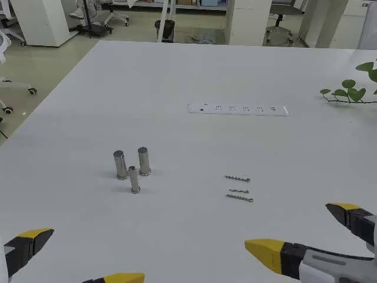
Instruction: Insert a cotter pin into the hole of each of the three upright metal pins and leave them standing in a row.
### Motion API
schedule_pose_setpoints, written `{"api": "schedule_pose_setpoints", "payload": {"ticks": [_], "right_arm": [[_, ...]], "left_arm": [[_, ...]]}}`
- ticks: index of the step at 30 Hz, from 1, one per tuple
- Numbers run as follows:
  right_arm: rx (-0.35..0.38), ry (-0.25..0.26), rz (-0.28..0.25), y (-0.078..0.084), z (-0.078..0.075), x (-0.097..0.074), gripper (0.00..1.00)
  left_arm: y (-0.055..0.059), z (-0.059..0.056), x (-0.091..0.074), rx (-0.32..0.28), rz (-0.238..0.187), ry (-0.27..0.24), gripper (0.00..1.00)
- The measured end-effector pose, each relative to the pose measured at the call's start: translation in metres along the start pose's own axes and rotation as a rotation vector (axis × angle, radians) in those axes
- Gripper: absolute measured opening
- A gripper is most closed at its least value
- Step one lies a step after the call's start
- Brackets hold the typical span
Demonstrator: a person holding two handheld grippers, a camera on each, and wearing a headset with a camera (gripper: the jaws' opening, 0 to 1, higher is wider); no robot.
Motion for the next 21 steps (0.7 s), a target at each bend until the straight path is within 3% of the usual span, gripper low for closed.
{"api": "schedule_pose_setpoints", "payload": {"ticks": [21], "right_arm": [[0.006, 0.006, 0.004, 0.0011, -0.0034, -0.0007, 0.94]], "left_arm": [[-0.0043, -0.0004, 0.001, 0.035, -0.002, 0.002, 0.97]]}}
Point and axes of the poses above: the centre of the closed fingertips' face, and the gripper's own axes: x roughly forward along the fingers, z roughly to its left, y roughly out of its underside, the point moved 6 cm from there along -x, roughly backward along the fingers, and after that the axes turned 2 degrees about -y, right-handed, at the moved point
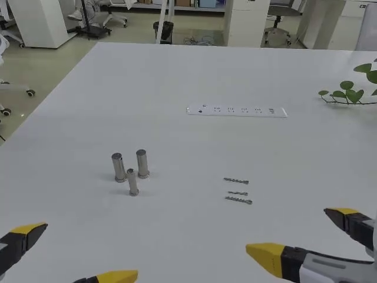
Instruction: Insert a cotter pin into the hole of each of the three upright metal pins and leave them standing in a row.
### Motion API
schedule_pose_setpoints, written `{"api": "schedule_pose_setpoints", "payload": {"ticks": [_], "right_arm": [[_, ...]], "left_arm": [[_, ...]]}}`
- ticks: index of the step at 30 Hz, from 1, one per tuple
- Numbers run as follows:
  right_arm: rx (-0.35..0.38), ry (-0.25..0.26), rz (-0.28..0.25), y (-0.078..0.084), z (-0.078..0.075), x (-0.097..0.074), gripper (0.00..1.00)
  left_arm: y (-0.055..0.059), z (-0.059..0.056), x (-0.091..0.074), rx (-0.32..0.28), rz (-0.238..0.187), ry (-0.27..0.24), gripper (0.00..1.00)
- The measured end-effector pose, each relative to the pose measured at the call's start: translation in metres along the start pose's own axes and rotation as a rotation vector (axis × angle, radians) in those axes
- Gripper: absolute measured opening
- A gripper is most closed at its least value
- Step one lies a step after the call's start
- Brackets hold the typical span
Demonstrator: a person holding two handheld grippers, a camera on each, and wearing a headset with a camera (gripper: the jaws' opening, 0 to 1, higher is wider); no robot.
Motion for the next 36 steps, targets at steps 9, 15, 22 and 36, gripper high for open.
{"api": "schedule_pose_setpoints", "payload": {"ticks": [9, 15, 22, 36], "right_arm": [[0.004, 0.0, 0.003, 0.0006, -0.0008, 0.0003, 0.94], [0.006, -0.001, 0.018, 0.0041, -0.0003, 0.0001, 0.93], [-0.002, 0.007, 0.018, 0.0031, -0.0004, -0.0016, 0.93], [-0.003, 0.012, 0.04, 0.005, 0.0007, 0.0001, 0.92]], "left_arm": [[0.0054, 0.0002, 0.0017, 0.018, 0.039, 0.004, 0.91], [0.0045, -0.0008, 0.0036, 0.012, 0.022, 0.009, 0.97], [0.0015, -0.0018, 0.0052, 0.005, 0.003, 0.02, 0.97], [0.0001, 0.0032, 0.0089, 0.01, 0.022, 0.016, 0.98]]}}
Point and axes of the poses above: the centre of the closed fingertips' face, and the gripper's own axes: x roughly forward along the fingers, z roughly to its left, y roughly out of its underside, the point moved 6 cm from there along -x, roughly backward along the fingers, and after that the axes turned 2 degrees about -y, right-handed, at the moved point
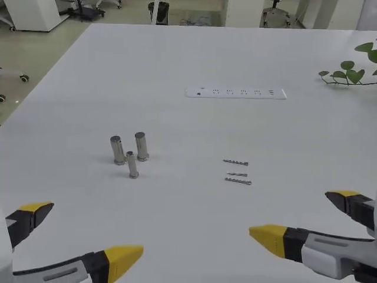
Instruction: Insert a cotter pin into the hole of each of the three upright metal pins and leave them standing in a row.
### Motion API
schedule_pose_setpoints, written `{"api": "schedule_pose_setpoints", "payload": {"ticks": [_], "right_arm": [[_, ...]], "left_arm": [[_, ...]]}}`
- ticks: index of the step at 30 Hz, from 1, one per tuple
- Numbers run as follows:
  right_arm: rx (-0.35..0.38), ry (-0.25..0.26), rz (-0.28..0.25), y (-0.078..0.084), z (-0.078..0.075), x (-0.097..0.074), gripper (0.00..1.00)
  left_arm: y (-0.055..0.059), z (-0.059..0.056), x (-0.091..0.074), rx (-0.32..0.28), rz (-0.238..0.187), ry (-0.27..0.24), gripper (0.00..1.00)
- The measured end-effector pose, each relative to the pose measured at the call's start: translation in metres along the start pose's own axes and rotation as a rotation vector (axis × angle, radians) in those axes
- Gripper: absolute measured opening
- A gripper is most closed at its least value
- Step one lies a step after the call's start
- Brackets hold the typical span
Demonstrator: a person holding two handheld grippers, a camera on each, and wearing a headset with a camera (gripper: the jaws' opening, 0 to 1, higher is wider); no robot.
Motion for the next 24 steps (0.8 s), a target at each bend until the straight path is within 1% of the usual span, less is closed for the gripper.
{"api": "schedule_pose_setpoints", "payload": {"ticks": [11, 13, 15, 17, 22, 24], "right_arm": [[0.005, 0.013, 0.002, -0.002, -0.004, -0.001, 0.92], [0.006, 0.014, 0.002, -0.002, -0.004, 0.0, 0.92], [0.007, 0.014, 0.003, -0.003, -0.005, 0.0, 0.92], [0.008, 0.016, 0.002, -0.003, -0.005, 0.0, 0.92], [0.008, 0.017, 0.004, -0.005, -0.005, 0.002, 0.92], [0.009, 0.017, 0.005, -0.005, -0.005, 0.003, 0.92]], "left_arm": [[-0.003, 0.004, 0.003, 0.01, 0.002, -0.011, 0.98], [-0.003, 0.005, 0.003, 0.01, 0.016, -0.008, 0.97], [-0.003, 0.006, 0.003, 0.034, 0.025, -0.005, 0.93], [-0.004, 0.007, 0.004, 0.034, 0.029, -0.01, 0.94], [-0.008, 0.01, 0.006, 0.029, 0.016, -0.015, 0.94], [-0.009, 0.012, 0.007, 0.028, 0.017, -0.017, 0.94]]}}
Point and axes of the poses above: the centre of the closed fingertips' face, and the gripper's own axes: x roughly forward along the fingers, z roughly to its left, y roughly out of its underside, the point moved 6 cm from there along -x, roughly backward along the fingers, and after that the axes turned 2 degrees about -y, right-handed, at the moved point
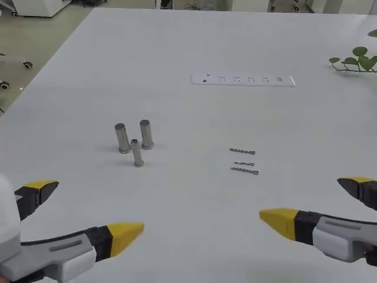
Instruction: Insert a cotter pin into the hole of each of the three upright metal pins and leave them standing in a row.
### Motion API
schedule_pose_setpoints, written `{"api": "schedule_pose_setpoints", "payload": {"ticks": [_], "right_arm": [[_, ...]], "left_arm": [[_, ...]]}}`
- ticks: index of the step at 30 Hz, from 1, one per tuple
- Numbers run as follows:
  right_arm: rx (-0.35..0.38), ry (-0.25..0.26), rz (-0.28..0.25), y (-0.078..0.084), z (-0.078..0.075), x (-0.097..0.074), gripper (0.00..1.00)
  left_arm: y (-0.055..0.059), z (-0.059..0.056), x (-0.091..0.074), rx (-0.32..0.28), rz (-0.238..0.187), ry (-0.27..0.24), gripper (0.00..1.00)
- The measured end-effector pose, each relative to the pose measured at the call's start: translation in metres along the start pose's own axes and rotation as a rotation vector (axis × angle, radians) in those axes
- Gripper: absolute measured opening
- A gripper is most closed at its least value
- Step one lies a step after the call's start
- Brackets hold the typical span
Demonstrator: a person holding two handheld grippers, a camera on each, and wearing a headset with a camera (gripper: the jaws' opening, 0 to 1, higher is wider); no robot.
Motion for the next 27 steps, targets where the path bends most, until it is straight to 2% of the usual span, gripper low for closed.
{"api": "schedule_pose_setpoints", "payload": {"ticks": [10, 21, 24, 27], "right_arm": [[-0.003, -0.001, 0.007, -0.002, -0.001, 0.003, 0.92], [-0.003, -0.004, 0.015, -0.002, 0.0, 0.005, 0.91], [-0.004, -0.002, 0.018, -0.002, -0.001, 0.005, 0.91], [-0.011, 0.006, 0.018, -0.002, -0.002, 0.005, 0.91]], "left_arm": [[-0.005, 0.007, 0.005, 0.005, -0.001, -0.005, 0.93], [-0.016, 0.015, 0.021, 0.025, -0.009, -0.011, 0.91], [-0.02, 0.016, 0.026, 0.031, -0.005, 0.008, 0.89], [-0.028, 0.019, 0.031, 0.035, -0.019, 0.022, 0.82]]}}
Point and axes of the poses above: the centre of the closed fingertips' face, and the gripper's own axes: x roughly forward along the fingers, z roughly to its left, y roughly out of its underside, the point moved 6 cm from there along -x, roughly backward along the fingers, and after that the axes turned 2 degrees about -y, right-handed, at the moved point
